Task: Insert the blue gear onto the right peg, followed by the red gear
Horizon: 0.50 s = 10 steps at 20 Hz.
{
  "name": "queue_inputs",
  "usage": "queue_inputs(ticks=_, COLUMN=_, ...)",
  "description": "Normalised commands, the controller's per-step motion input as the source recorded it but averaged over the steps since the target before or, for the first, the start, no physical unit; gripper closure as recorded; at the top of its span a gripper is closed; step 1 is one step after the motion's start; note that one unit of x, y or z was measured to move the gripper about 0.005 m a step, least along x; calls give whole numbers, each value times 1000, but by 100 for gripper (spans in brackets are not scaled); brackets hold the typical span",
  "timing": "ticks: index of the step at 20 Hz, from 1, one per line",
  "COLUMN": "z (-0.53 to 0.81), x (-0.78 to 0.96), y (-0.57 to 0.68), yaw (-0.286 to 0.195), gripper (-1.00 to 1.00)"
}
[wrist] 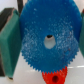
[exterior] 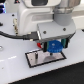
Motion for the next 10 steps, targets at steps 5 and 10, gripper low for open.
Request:
queue_inputs(ticks=5, z=-41, x=210, y=-190, yaw=0, gripper=100)
queue_inputs(ticks=10, z=86, x=294, y=-53, yaw=0, gripper=100)
